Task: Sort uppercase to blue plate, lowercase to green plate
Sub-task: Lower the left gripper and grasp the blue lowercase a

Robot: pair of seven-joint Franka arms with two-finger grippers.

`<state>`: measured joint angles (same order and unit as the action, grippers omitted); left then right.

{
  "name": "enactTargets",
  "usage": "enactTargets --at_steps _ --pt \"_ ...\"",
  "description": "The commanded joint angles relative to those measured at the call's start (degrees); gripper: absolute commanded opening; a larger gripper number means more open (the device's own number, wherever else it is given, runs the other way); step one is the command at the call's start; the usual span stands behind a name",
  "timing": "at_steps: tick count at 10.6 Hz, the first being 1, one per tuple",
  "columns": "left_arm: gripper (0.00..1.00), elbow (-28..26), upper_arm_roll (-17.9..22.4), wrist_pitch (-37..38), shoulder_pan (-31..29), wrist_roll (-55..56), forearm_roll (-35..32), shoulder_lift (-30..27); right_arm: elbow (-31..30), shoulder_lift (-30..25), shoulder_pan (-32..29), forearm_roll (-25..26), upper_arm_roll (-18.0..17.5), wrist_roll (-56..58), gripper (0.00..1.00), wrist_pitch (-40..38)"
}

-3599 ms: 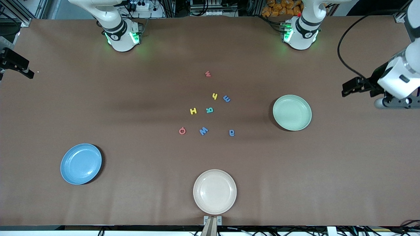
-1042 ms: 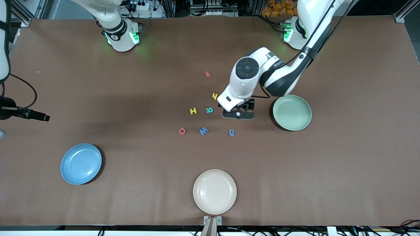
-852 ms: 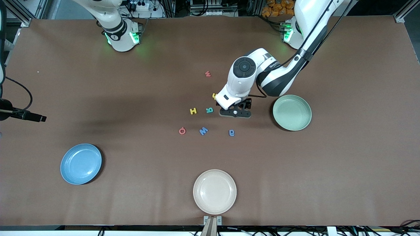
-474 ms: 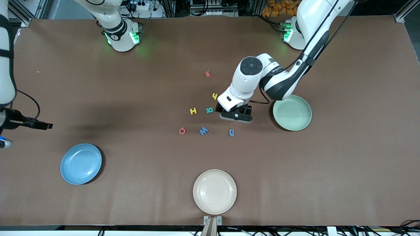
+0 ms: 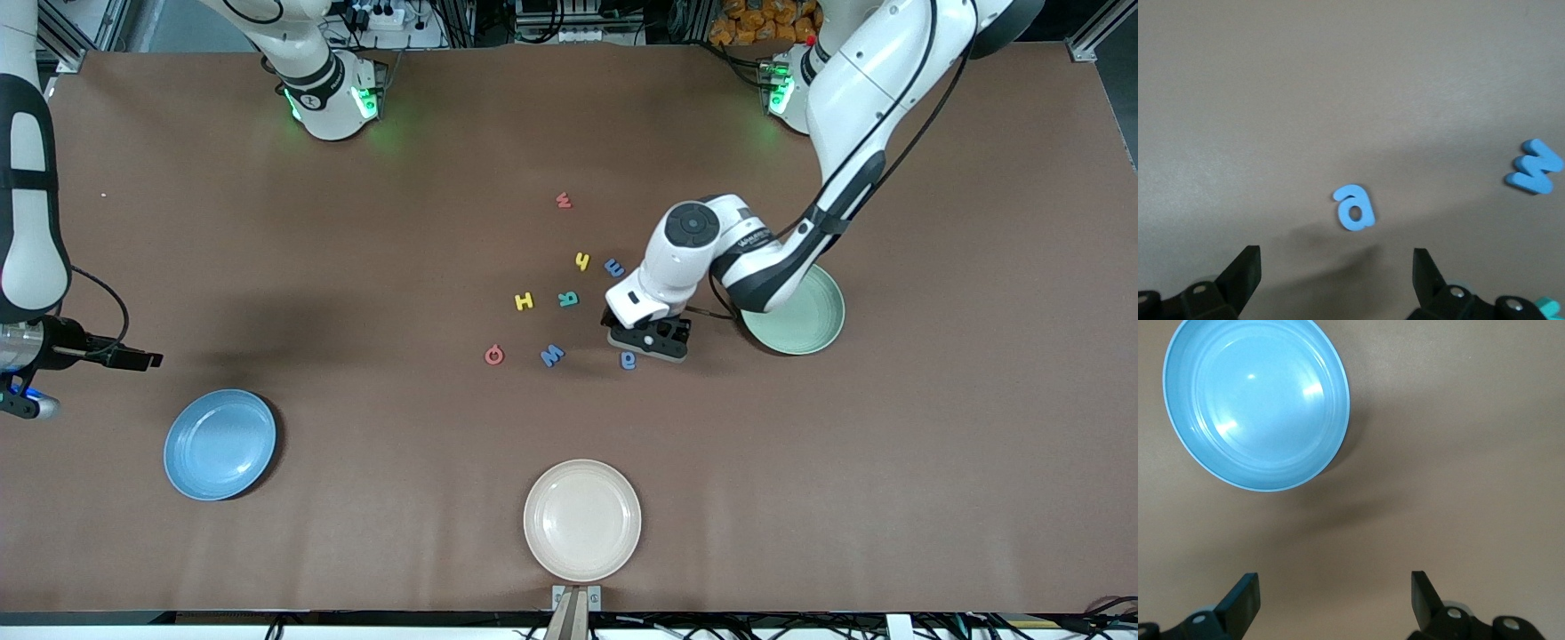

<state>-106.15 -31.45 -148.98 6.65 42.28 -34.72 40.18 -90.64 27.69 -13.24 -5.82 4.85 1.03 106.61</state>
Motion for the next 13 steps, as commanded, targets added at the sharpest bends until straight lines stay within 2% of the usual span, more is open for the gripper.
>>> enactTargets --at_steps 1,2,7,10,13 --pt "0.94 2.95 -0.55 0.01 -0.05 -1.15 -1.41 1.47 0.90 1.40 -1.26 -1.38 -0.72 0.38 1.00 0.87" --pt "0.88 3.92 -0.46 0.18 0.21 -0.98 -1.32 2.44 0.90 1.58 -1.26 -1.38 -0.72 0.46 1.00 0.96" --pt "0.88 7.44 0.07 0.53 1.26 0.16 -1.23 7.01 0.72 2.81 -1.96 -1.30 -0.72 2.13 1.00 1.93" --pt "0.87 9.64 3.23 0.62 4.42 0.34 -1.05 7.45 0.72 3.52 -3.10 -1.38 -0.72 3.54 1.00 2.72" --pt "0.71 10.08 3.23 2.73 4.86 0.43 -0.61 7.45 0.72 3.60 -3.28 -1.38 -0.72 3.54 1.00 2.72"
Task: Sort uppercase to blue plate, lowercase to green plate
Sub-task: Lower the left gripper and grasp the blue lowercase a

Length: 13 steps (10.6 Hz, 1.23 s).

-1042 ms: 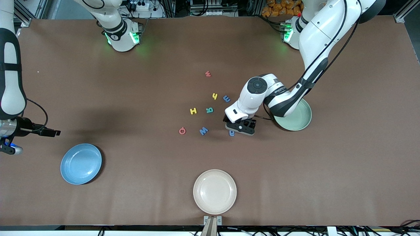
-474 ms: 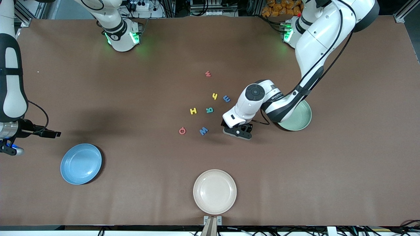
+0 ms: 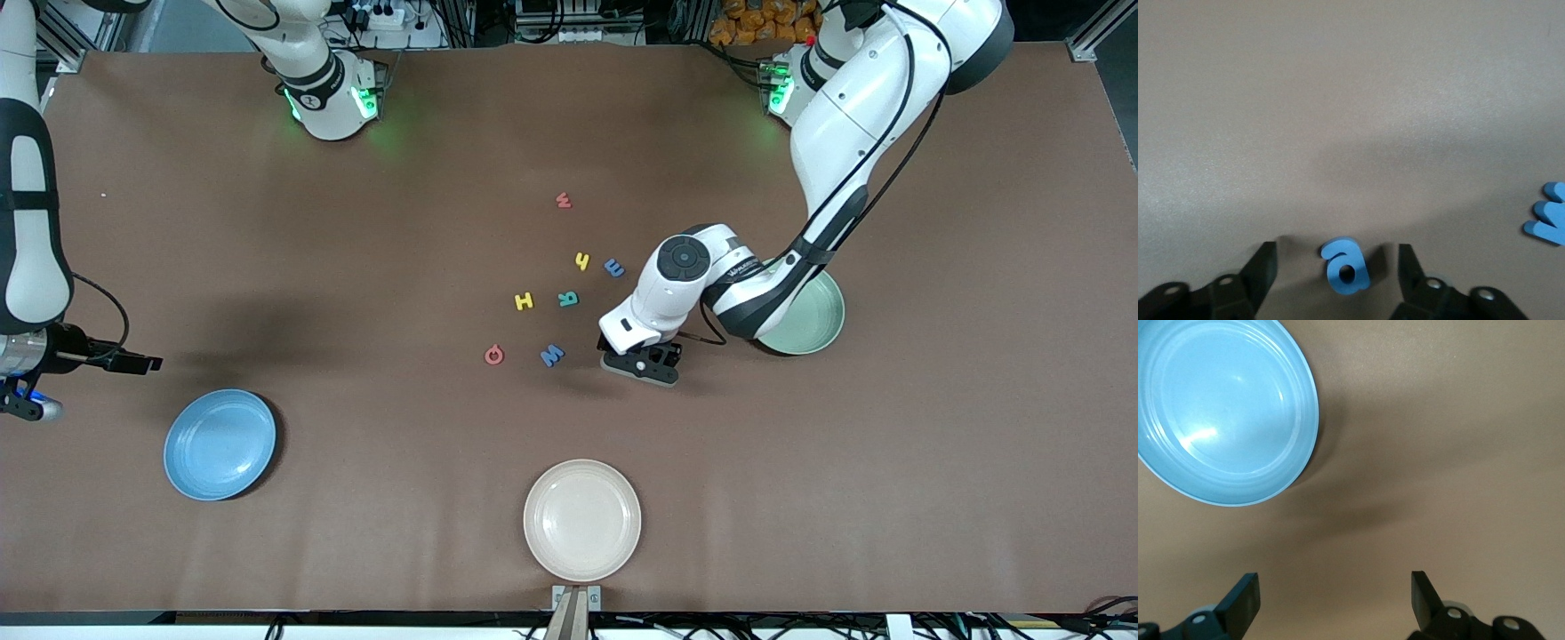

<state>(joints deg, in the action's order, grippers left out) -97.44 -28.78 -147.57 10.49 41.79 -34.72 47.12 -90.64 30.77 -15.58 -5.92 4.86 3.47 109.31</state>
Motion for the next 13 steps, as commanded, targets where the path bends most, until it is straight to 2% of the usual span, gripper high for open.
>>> enactTargets --at_steps 1,4,9,13 --pt "0.67 1.38 0.56 1.67 1.11 0.93 -0.52 0.52 0.81 0.52 -0.94 -1.29 -0.73 1.10 1.00 0.03" --pt "0.53 1.47 0.56 2.02 1.12 0.93 -0.52 0.43 0.73 0.61 -0.94 -1.29 -0.73 1.10 1.00 0.03" --pt "0.48 3.22 0.56 2.11 1.12 0.93 -0.44 1.22 0.73 0.61 -0.94 -1.29 -0.73 1.19 1.00 0.03" --pt "0.48 3.22 0.56 3.25 1.56 1.19 1.41 1.31 0.73 0.61 -0.94 -1.29 -0.73 1.19 1.00 0.03"
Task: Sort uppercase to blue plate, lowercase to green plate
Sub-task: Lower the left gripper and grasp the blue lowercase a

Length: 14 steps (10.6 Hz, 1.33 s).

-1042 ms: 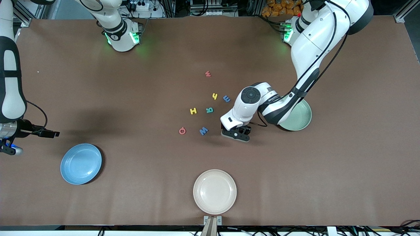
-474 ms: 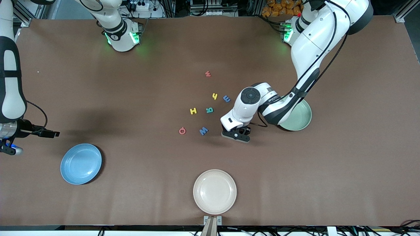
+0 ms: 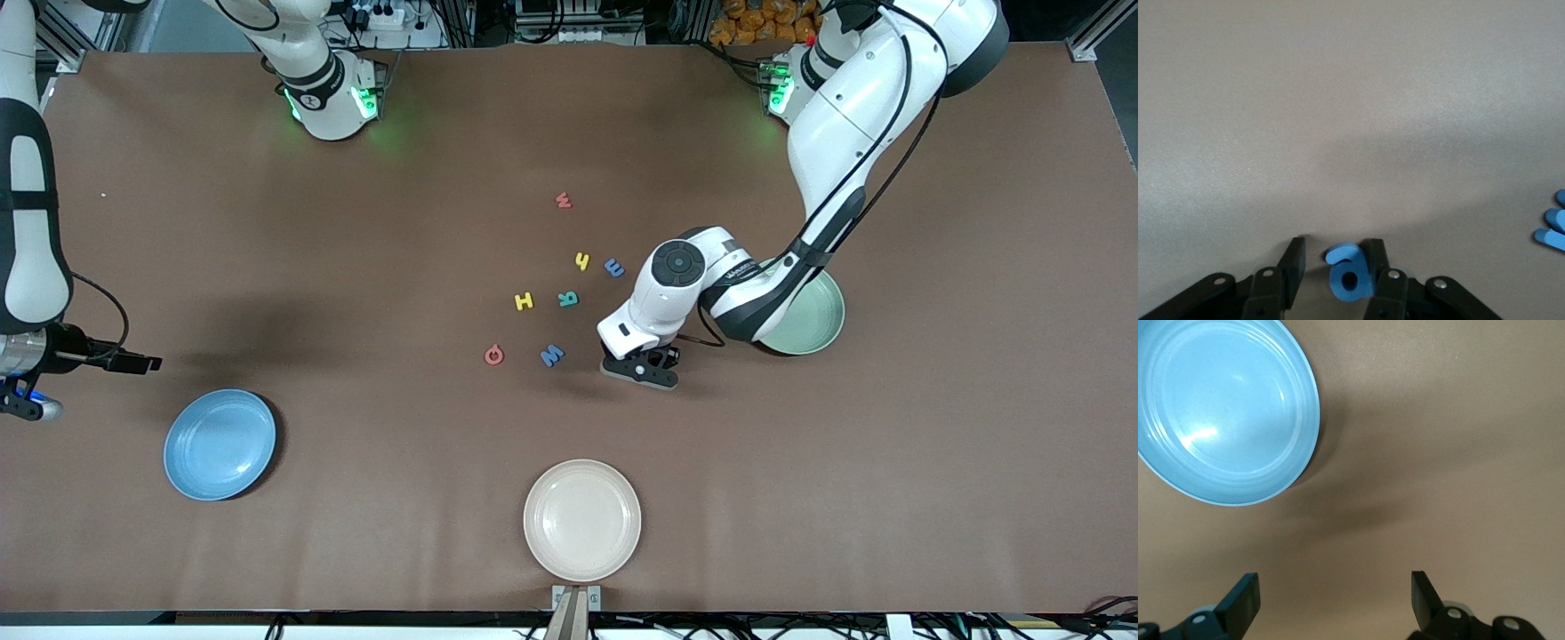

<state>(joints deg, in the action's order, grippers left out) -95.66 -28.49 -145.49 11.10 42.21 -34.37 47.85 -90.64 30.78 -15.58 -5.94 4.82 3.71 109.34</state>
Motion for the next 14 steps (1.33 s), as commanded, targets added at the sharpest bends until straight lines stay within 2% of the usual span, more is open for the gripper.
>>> enactTargets --at_steps 1,2,4,8,11,14 --pt "0.48 1.45 0.28 1.18 0.94 0.77 1.15 0.58 0.73 0.68 -0.94 -1.26 -0.69 0.94 1.00 -0.01" --pt "0.48 1.45 0.28 1.27 0.94 0.77 1.50 0.58 0.64 0.68 -0.94 -1.26 -0.69 0.94 1.00 -0.01" --pt "0.39 1.53 0.28 2.49 1.38 0.68 2.55 0.58 0.64 0.68 -0.94 -1.26 -0.69 0.94 1.00 0.08" --pt "0.32 1.71 0.28 2.94 1.82 1.12 2.73 0.58 0.64 0.68 -0.94 -1.26 -0.69 0.94 1.00 0.08" --pt "0.22 1.97 0.28 3.81 2.08 1.56 2.65 0.58 0.64 0.68 -0.94 -1.26 -0.69 0.94 1.00 0.08" --pt "0.20 2.58 0.28 4.61 1.56 1.47 2.82 0.41 0.64 0.68 -0.94 -1.26 -0.69 0.94 1.00 0.08"
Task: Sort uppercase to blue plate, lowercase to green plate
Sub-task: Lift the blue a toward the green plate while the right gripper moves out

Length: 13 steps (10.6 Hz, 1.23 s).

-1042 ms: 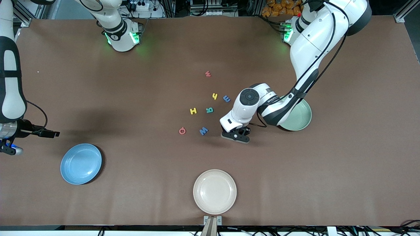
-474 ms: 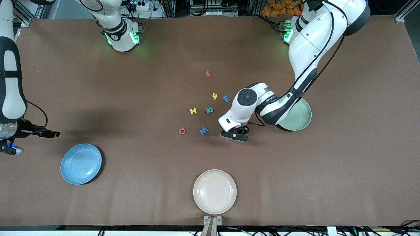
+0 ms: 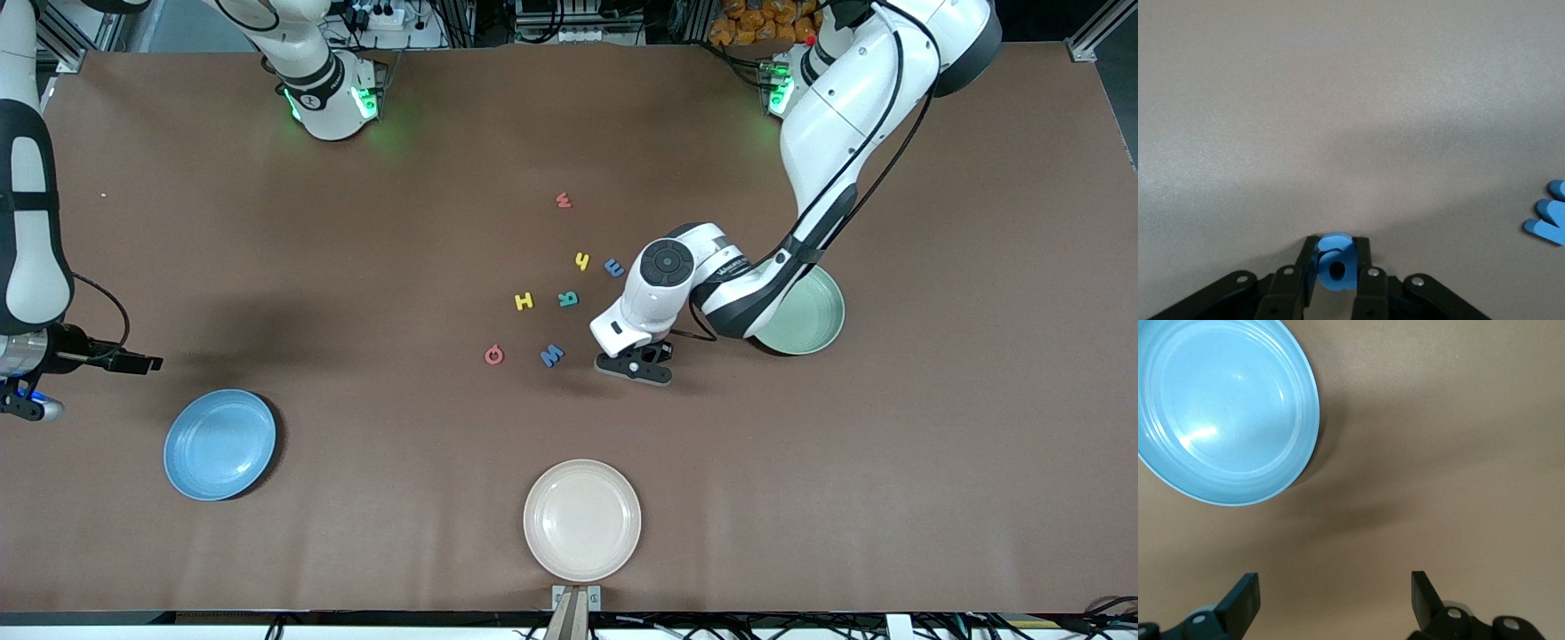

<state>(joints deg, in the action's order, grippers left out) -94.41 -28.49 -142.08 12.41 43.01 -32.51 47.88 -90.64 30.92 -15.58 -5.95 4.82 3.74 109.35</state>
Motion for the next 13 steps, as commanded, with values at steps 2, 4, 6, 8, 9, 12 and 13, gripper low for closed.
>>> enactTargets --at_steps 2,4,6,8,9,12,13 --pt "0.20 2.56 0.28 1.36 -0.02 0.59 2.79 0.03 0.64 0.54 -0.94 -1.26 -0.69 0.92 1.00 0.07" --pt "0.19 3.97 -0.25 4.95 -0.54 0.32 3.85 -1.11 0.64 0.54 -0.94 -1.26 -0.69 0.92 1.00 0.07" --pt "0.15 3.97 -0.42 6.81 -0.90 -0.20 5.96 -2.95 0.64 0.54 -0.94 -1.26 -0.77 0.92 1.00 0.07" --pt "0.12 3.80 -3.74 8.29 -4.74 -5.09 11.13 -4.71 0.64 0.54 -0.86 -1.26 -0.69 0.92 1.00 0.07" --pt "0.12 3.88 -4.72 10.83 -6.59 -8.87 14.72 -5.85 0.64 0.54 -0.59 -1.26 -0.77 0.92 1.00 -0.01" --pt "0.11 3.44 -4.12 17.94 -11.60 -25.89 29.73 -12.52 0.90 -2.26 1.69 -3.26 -3.22 -0.39 1.00 -3.69" --pt "0.11 3.45 -2.03 21.45 -12.75 -30.92 33.79 -15.41 0.90 -3.05 3.00 -4.76 -3.58 -1.18 1.00 -3.79"
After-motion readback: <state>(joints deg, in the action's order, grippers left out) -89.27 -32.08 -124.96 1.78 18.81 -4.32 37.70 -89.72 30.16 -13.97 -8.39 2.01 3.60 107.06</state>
